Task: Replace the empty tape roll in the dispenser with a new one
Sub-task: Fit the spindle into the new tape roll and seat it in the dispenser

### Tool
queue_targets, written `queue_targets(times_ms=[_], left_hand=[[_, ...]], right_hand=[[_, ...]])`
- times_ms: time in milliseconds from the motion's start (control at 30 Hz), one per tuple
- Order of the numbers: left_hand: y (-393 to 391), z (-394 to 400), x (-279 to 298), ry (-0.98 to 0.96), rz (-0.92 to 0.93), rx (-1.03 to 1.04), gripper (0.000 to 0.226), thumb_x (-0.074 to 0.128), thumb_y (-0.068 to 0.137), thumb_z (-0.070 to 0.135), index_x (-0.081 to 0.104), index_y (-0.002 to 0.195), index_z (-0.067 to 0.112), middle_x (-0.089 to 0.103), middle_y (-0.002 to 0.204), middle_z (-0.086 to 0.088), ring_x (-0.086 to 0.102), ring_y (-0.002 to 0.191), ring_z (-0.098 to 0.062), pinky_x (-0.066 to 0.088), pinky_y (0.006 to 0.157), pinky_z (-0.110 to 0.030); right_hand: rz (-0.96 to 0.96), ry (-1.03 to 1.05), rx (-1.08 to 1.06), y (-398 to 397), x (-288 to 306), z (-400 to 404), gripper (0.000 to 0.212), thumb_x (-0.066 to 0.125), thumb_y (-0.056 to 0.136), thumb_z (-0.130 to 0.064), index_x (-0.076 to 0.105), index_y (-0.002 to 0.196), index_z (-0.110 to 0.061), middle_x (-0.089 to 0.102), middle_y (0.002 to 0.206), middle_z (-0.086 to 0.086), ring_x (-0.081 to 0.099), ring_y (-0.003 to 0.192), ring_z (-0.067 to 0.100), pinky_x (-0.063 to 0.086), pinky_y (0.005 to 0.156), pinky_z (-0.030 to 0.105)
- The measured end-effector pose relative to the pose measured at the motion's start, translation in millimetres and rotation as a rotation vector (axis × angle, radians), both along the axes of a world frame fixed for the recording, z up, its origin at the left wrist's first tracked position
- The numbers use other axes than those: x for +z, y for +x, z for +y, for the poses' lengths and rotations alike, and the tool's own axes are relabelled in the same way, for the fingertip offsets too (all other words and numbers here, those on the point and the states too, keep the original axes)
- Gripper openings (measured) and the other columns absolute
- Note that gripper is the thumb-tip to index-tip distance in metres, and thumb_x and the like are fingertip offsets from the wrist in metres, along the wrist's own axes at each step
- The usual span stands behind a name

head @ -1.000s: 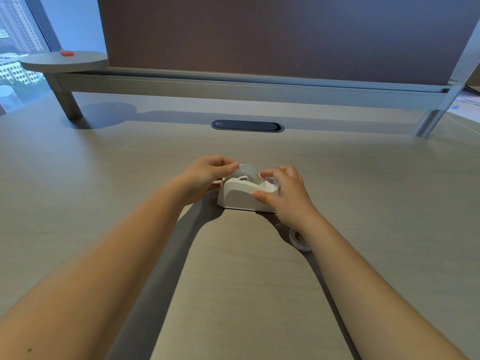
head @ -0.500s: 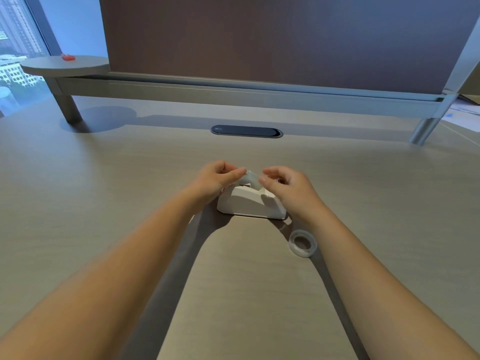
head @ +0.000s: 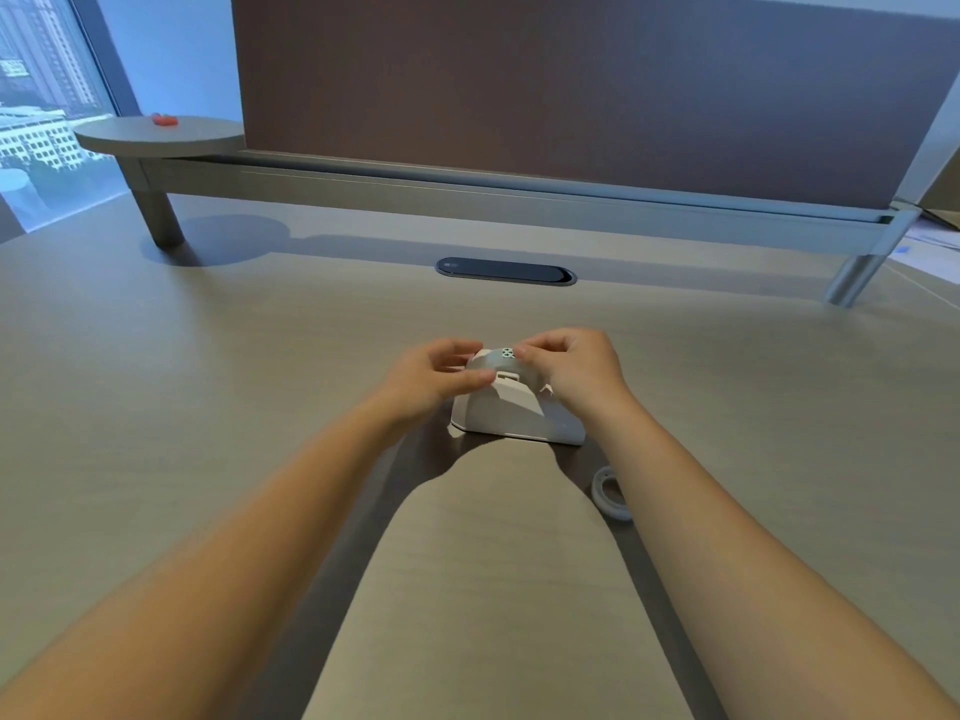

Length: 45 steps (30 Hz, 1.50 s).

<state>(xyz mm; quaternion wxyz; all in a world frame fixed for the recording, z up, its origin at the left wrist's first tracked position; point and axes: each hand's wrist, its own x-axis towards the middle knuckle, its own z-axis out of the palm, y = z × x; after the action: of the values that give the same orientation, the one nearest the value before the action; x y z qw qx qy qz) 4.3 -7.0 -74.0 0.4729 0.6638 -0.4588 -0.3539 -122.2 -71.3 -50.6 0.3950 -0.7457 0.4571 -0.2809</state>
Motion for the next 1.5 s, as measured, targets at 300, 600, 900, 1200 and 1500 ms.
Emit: queue_targets(times_ms=[300,600,900,1200,1500], left_hand=[[1.4,-1.1,-1.8,0.030,-0.052,-0.018,0.049,0.065,0.074,0.012,0.049,0.120,0.014,0.054,0.127,-0.012,0.050,0.111,-0.024,0.045,0.097,-0.042],[0.4,-1.6,-1.7,0.026,-0.082,-0.014,0.045,0.063,0.075,0.015,0.048,0.118,0.015,0.054,0.127,-0.010,0.049,0.107,-0.020,0.044,0.092,-0.037],[0.5,-0.2,-1.3,0.037,-0.092,-0.010,0.045,0.062,0.076,0.017,0.047,0.118,0.017,0.053,0.127,-0.009,0.049,0.108,-0.021,0.045,0.093,-0.037],[0.6,0.8,-3.4,0.030,-0.078,-0.003,0.047,0.063,0.075,0.018,0.047,0.120,0.018,0.054,0.126,-0.007,0.050,0.106,-0.018,0.043,0.092,-0.035],[-0.7,0.7,-3.9,0.019,-0.075,0.004,0.045,0.062,0.076,0.015,0.048,0.118,0.015,0.054,0.121,-0.007,0.050,0.105,-0.019,0.045,0.092,-0.035]], right_hand=[[0.282,-0.340,0.019,-2.9,8.5,-1.5,0.023,0.048,0.089,-0.020,0.068,0.085,-0.009,0.069,0.097,0.008,0.052,0.101,0.028,0.023,0.079,0.033],[0.398,0.065,0.099,3.1,19.6,-15.8,0.043,0.043,0.086,-0.045,0.056,0.092,-0.004,0.054,0.091,0.010,0.050,0.095,0.030,0.042,0.092,0.045],[0.268,0.130,-0.015,1.6,26.4,-18.3,0.029,0.069,0.074,-0.023,0.052,0.060,-0.005,0.065,0.091,0.016,0.058,0.084,0.027,0.044,0.060,0.031],[0.055,0.302,-0.023,-33.5,33.1,-34.2,0.020,0.054,0.084,-0.003,0.049,0.068,-0.015,0.056,0.066,0.003,0.049,0.059,0.011,0.034,0.055,0.022],[-0.044,0.411,-0.110,-51.6,11.4,-35.6,0.020,0.069,0.073,-0.011,0.052,0.064,-0.015,0.053,0.069,0.001,0.046,0.065,0.014,0.040,0.078,0.036]])
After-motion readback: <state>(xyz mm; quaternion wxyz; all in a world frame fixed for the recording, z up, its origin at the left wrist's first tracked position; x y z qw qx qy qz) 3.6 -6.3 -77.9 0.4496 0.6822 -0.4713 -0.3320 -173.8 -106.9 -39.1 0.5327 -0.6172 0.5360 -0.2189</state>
